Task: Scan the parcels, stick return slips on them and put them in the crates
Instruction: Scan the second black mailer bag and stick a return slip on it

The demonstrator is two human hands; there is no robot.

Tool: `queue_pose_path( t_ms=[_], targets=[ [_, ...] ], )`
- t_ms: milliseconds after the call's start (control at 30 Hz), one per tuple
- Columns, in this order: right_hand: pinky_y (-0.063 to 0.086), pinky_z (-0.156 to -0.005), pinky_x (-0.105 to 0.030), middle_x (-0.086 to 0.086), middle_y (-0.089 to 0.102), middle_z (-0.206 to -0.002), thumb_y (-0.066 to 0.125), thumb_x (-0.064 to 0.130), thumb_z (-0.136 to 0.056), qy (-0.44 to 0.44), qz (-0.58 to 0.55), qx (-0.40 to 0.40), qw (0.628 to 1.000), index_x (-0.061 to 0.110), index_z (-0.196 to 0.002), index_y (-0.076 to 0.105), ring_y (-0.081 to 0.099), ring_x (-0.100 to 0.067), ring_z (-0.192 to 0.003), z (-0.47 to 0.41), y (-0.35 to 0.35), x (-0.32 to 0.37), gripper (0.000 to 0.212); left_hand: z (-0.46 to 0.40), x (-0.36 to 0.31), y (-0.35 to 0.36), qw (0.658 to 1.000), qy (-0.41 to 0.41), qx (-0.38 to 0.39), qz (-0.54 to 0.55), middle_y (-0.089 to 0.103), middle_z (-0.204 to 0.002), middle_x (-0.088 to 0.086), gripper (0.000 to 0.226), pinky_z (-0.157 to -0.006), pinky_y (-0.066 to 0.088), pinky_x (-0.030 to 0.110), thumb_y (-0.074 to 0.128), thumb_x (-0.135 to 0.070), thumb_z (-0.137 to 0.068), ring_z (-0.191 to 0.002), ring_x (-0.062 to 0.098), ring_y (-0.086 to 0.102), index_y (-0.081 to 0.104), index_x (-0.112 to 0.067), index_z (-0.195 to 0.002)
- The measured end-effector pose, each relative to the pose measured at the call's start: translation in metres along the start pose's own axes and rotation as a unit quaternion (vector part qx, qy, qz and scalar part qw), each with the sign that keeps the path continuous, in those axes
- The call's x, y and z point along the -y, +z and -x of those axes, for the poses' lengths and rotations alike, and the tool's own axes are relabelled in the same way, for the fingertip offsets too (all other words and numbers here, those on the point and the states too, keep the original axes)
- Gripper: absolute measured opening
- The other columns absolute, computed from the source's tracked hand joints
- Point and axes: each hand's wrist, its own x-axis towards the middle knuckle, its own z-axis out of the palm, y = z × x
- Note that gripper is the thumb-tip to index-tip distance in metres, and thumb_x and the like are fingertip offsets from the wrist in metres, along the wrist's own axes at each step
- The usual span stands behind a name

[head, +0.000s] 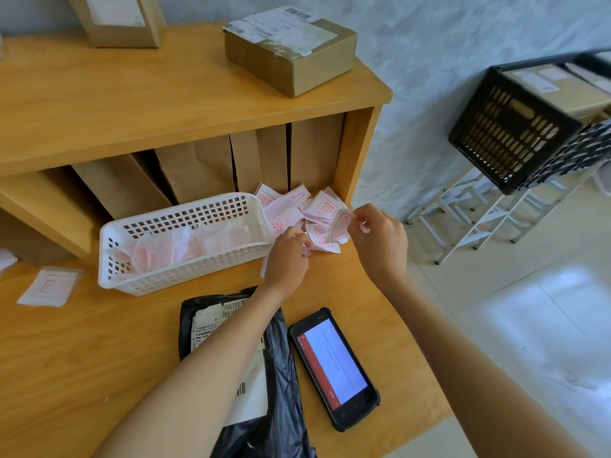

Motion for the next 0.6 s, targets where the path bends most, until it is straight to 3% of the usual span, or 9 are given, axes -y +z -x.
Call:
queue_pose_path(
  t_ms=[133, 267, 367, 467, 533, 600],
  targets=[
    [0.053, -0.071, -0.039, -0.008, 0.069, -0.104, 0.056, 0.008, -0.09, 0.02, -0.049, 0.055, 0.997, 0.009, -0.105, 0.064, 0.062, -0.024, -0.09, -0.004, -0.003, 0.006, 0.017, 0.0, -0.005, -0.011, 1.0, 0.019, -0.002, -0.016, 0.05, -0.135, 0.002, 0.038, -0.095, 0.037, 0.023, 0.05, 0.004, -0.091, -0.125, 0.02, 0.039, 0.061, -0.011, -0.123],
    [0.045, -0.07, -0.02, -0.007, 0.068, -0.107, 0.057, 0.007, -0.091, 0.027, -0.107, 0.111, 0.988, 0.01, -0.109, 0.069, 0.059, -0.018, -0.093, -0.008, -0.006, 0.014, 0.022, 0.006, -0.011, -0.026, 1.0, 0.0, -0.006, 0.016, 0.054, -0.134, 0.0, 0.037, -0.094, 0.034, 0.019, 0.054, 0.001, -0.092, -0.126, 0.019, 0.04, 0.061, -0.012, -0.126],
    [0.043, -0.073, -0.017, -0.003, 0.066, -0.111, 0.057, 0.005, -0.092, 0.033, -0.151, 0.165, 0.974, 0.011, -0.112, 0.07, 0.059, -0.017, -0.1, -0.01, -0.009, 0.02, 0.024, 0.012, -0.015, -0.044, 0.984, -0.08, -0.02, 0.16, 0.066, -0.117, 0.0, 0.028, -0.086, 0.044, 0.017, 0.055, -0.003, -0.093, -0.112, 0.018, 0.057, 0.066, -0.013, -0.117],
    [0.046, -0.078, -0.021, 0.001, 0.064, -0.12, 0.061, 0.008, -0.091, 0.025, -0.151, 0.236, 0.96, 0.017, -0.117, 0.068, 0.058, -0.018, -0.108, -0.011, -0.008, 0.022, 0.029, 0.017, -0.023, -0.071, 0.922, -0.153, -0.017, 0.354, 0.071, -0.094, -0.003, 0.014, -0.073, 0.052, 0.02, 0.057, -0.019, -0.096, -0.09, 0.016, 0.066, 0.068, -0.015, -0.104],
    [0.047, -0.076, -0.02, 0.0, 0.065, -0.12, 0.068, 0.01, -0.086, 0.009, -0.141, 0.267, 0.953, 0.022, -0.12, 0.066, 0.06, -0.017, -0.106, -0.01, -0.006, 0.025, 0.035, 0.023, -0.026, -0.087, 0.905, -0.156, 0.013, 0.396, 0.071, -0.088, -0.005, 0.013, -0.074, 0.055, 0.021, 0.063, -0.025, -0.093, -0.084, 0.01, 0.067, 0.07, -0.016, -0.098],
    [0.044, -0.069, -0.012, 0.0, 0.065, -0.112, 0.075, 0.011, -0.081, 0.01, -0.159, 0.289, 0.944, 0.021, -0.123, 0.063, 0.06, -0.011, -0.095, -0.007, -0.004, 0.031, 0.045, 0.03, -0.026, -0.097, 0.903, -0.152, 0.046, 0.4, 0.07, -0.085, -0.005, 0.008, -0.074, 0.055, 0.02, 0.069, -0.019, -0.089, -0.078, 0.005, 0.066, 0.071, -0.016, -0.095]
  ],
)
